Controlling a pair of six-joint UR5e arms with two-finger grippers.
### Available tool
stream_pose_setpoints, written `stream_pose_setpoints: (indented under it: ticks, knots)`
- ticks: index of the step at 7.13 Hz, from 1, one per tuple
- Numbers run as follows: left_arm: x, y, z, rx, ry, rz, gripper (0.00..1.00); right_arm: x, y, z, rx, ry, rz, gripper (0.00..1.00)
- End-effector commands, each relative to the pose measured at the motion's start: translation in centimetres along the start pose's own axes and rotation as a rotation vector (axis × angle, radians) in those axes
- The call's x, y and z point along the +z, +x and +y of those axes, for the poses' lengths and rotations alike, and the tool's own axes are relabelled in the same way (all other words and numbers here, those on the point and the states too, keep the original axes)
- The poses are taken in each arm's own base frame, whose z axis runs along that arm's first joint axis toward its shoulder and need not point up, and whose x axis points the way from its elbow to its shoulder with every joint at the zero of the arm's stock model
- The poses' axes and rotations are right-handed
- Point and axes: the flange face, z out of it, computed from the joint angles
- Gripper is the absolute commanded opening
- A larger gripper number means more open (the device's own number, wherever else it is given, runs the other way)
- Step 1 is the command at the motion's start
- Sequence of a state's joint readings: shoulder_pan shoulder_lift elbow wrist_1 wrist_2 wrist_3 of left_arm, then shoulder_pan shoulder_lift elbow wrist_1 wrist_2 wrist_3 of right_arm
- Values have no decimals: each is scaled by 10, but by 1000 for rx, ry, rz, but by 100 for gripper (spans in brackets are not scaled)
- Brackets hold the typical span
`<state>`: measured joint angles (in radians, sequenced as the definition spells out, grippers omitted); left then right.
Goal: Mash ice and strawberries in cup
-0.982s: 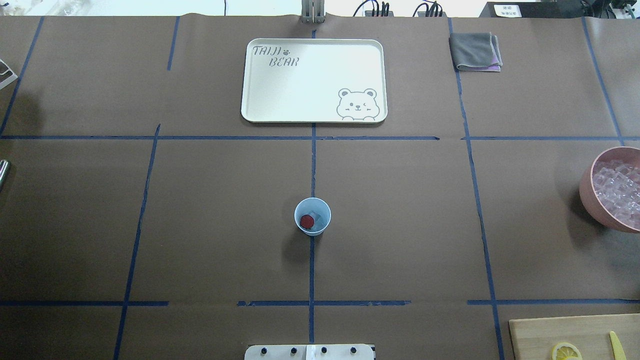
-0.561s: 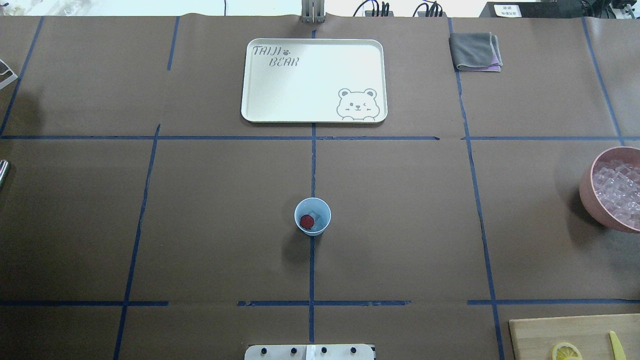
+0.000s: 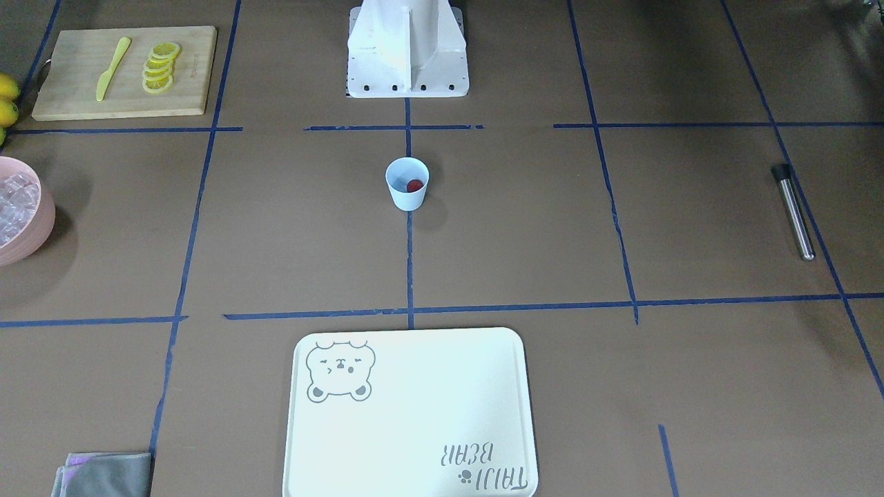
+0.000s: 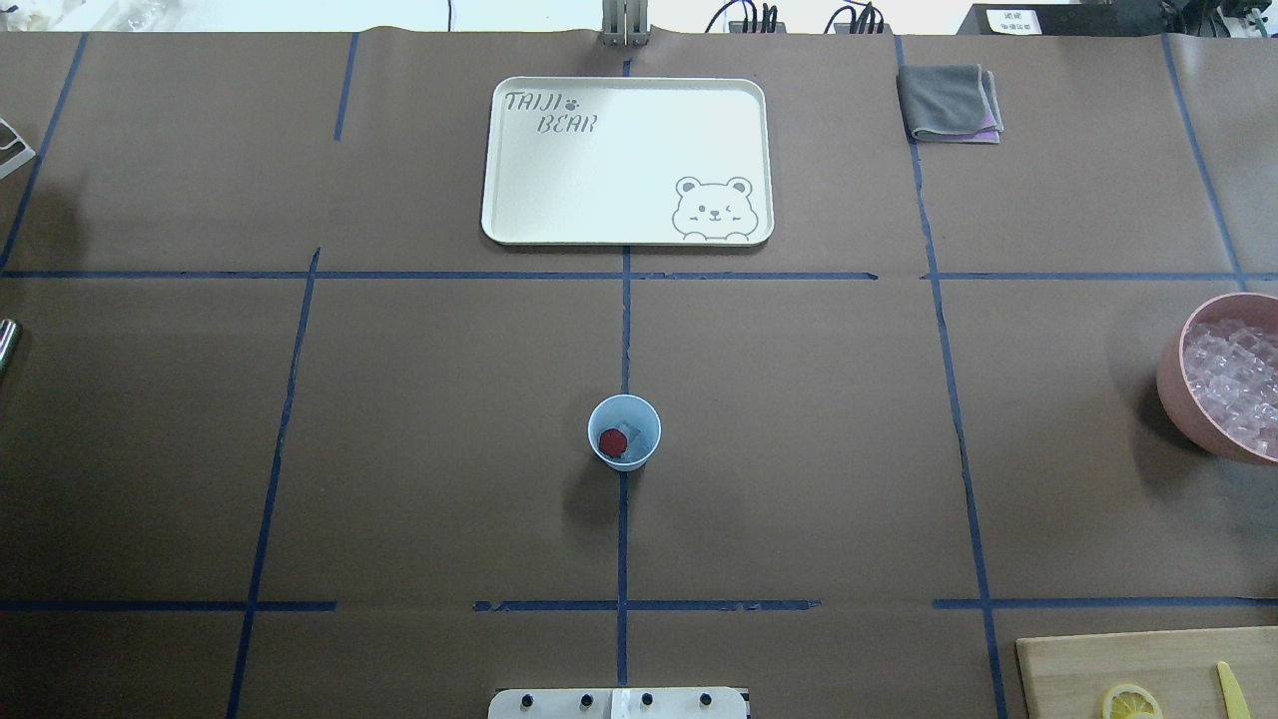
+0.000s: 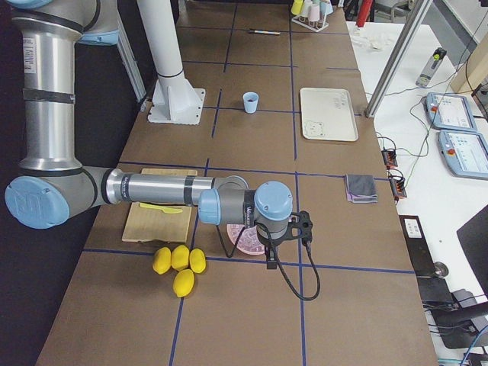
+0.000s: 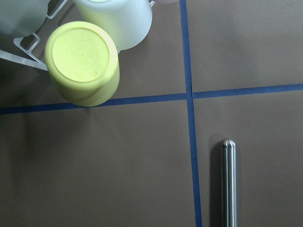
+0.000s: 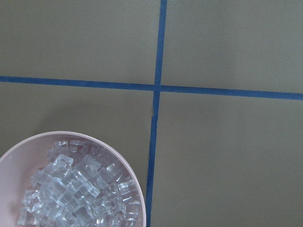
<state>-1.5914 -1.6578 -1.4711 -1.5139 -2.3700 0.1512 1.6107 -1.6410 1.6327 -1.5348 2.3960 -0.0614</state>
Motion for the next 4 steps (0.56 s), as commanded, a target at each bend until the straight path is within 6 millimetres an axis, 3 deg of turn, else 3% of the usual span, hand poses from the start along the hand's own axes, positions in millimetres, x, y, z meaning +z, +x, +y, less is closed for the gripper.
stream_pose_setpoints:
  ticks: [1, 4]
  knots:
    - [4, -4, 5, -3, -5, 1, 100, 2, 2, -1, 4, -2, 0, 99]
    - [15, -13, 19, -8, -18, 0, 100, -1, -1, -4, -3, 4, 0, 99]
